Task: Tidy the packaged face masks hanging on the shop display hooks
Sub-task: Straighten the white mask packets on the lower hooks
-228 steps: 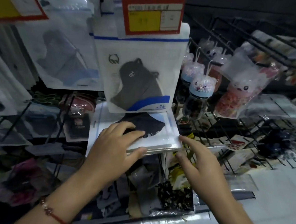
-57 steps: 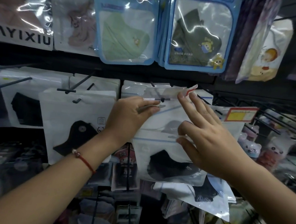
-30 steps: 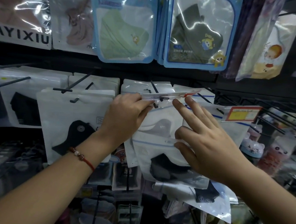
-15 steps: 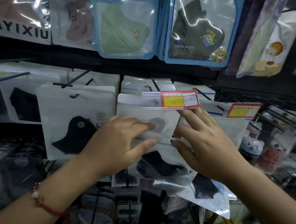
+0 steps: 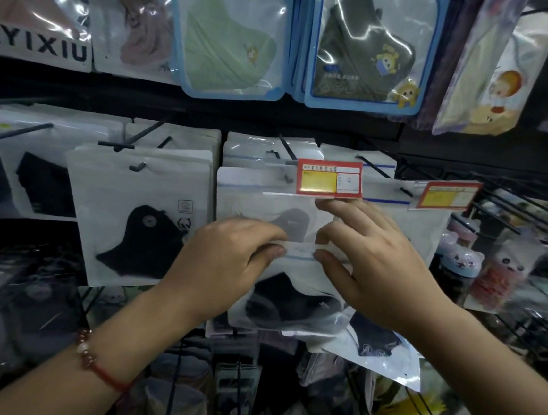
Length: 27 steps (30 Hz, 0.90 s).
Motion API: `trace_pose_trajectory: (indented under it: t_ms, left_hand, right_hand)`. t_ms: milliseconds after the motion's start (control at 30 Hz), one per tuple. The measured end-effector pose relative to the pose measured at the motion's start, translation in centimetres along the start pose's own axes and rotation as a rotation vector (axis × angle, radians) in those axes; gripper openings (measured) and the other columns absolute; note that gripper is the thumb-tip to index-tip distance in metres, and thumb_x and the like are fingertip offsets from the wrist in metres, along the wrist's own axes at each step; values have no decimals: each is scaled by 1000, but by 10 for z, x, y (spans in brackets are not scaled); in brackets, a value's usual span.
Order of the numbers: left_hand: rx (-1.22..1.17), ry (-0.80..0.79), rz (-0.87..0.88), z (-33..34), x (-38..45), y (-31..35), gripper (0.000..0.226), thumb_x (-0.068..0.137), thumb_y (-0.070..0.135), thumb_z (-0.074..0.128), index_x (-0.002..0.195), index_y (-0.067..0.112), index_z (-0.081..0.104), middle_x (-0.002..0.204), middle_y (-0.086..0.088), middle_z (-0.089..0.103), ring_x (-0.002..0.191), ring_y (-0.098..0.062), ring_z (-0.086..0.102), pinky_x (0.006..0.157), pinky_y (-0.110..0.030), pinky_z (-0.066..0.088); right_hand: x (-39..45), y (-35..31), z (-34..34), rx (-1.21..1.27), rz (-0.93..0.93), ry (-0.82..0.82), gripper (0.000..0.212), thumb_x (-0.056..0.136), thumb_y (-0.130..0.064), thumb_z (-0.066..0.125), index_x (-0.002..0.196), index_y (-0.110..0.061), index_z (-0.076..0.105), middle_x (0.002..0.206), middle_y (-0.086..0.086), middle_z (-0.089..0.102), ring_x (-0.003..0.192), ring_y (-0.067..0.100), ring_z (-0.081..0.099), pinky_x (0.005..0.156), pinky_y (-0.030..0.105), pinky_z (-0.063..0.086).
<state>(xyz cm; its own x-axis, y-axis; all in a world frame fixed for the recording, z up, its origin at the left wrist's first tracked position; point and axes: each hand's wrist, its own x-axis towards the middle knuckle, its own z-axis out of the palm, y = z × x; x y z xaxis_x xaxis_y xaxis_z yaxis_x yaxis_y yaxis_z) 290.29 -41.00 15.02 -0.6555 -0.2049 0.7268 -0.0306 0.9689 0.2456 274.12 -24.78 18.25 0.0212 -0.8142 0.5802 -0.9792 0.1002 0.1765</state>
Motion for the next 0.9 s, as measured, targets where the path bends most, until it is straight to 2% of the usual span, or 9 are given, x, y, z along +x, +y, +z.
trace_pose_trajectory:
  t_ms: [100, 200, 400, 567, 700, 833, 900]
  left_hand:
    - [-14, 56, -8, -4, 1, 1, 18, 95, 28, 67, 112, 25, 70, 107, 15, 72, 97, -3, 65, 82, -25, 55]
    - [-32, 113, 6, -9, 4, 0, 19, 94, 23, 67, 114, 22, 70, 107, 12, 71, 96, -5, 66, 82, -23, 55]
    - [-42, 170, -13, -6, 13, -9, 22, 95, 19, 68, 117, 18, 73, 108, 8, 72, 98, -6, 66, 86, -32, 56]
    - [19, 159, -12, 1, 21, -20, 22, 96, 20, 65, 117, 18, 72, 107, 7, 72, 101, -10, 65, 89, -28, 53]
    - [70, 157, -2, 4, 25, -29, 25, 98, 22, 61, 119, 15, 72, 101, 4, 71, 94, -12, 63, 81, -30, 55]
    - [121, 152, -15, 5, 27, -37, 23, 98, 25, 59, 116, 18, 72, 99, 7, 70, 88, -7, 59, 75, -20, 49]
    - [154, 146, -18, 5, 28, -39, 24, 98, 26, 57, 117, 19, 72, 100, 6, 70, 88, -9, 60, 74, -20, 47]
  right_hand:
    - [0, 0, -1, 5, 32, 37, 24, 93, -30, 55, 112, -17, 62, 138, 7, 54, 130, 28, 47, 107, 42, 37]
    - [0, -2, -3, 9, 70, 69, 32, 92, -30, 56, 121, -17, 62, 136, 4, 56, 125, 25, 51, 103, 38, 40]
    - [1, -3, -6, 9, 91, 125, 29, 92, -27, 57, 118, -16, 64, 118, 1, 62, 106, 22, 58, 87, 34, 46]
    - [4, -1, -7, -4, 74, 115, 26, 92, -26, 57, 115, -16, 65, 116, 2, 62, 104, 22, 58, 85, 33, 46]
    - [7, -1, -7, -5, 40, 101, 24, 92, -26, 57, 114, -17, 65, 117, 1, 62, 104, 21, 58, 87, 35, 47]
    - [11, -2, -4, -5, 20, 48, 25, 92, -25, 61, 116, -18, 65, 121, 2, 62, 110, 22, 57, 91, 38, 47]
    - [14, -3, -1, 0, 25, -11, 28, 92, -26, 62, 119, -20, 64, 125, 2, 62, 114, 23, 58, 94, 39, 48]
